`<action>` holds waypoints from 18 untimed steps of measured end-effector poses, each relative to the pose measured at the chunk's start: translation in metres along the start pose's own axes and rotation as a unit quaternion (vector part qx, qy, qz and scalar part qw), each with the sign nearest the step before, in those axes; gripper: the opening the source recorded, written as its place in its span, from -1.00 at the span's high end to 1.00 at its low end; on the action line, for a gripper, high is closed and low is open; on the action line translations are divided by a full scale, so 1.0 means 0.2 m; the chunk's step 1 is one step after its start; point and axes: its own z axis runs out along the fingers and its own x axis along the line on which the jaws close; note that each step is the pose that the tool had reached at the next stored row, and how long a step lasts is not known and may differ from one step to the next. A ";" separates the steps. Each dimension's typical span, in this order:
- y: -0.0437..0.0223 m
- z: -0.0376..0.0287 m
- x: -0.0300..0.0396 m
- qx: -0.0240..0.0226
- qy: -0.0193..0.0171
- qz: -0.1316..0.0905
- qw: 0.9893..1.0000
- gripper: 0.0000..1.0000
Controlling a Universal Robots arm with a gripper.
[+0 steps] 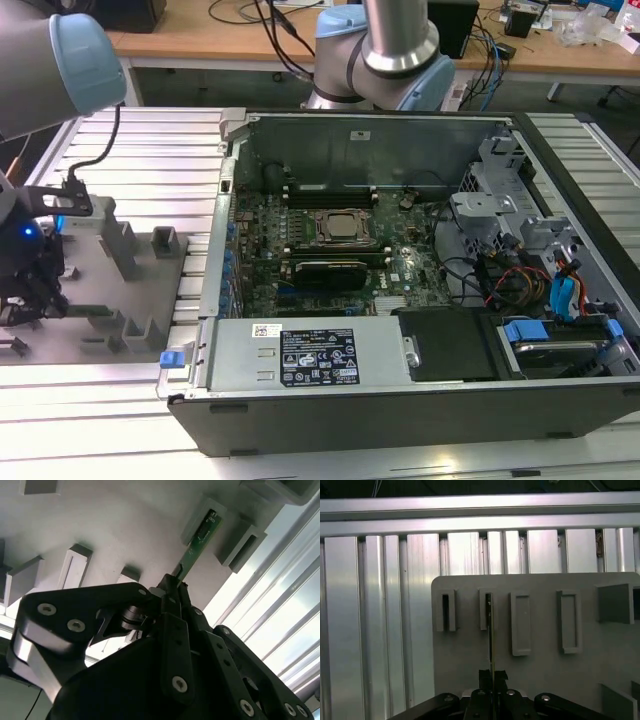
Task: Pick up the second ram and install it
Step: 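Pick up the second ram and move it above second insertion slot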
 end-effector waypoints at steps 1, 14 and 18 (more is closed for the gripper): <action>0.000 -0.010 0.000 0.000 0.000 0.000 1.000 0.73; 0.002 -0.108 -0.002 0.000 -0.002 0.000 1.000 0.73; 0.003 -0.126 -0.003 0.000 -0.003 0.000 1.000 0.73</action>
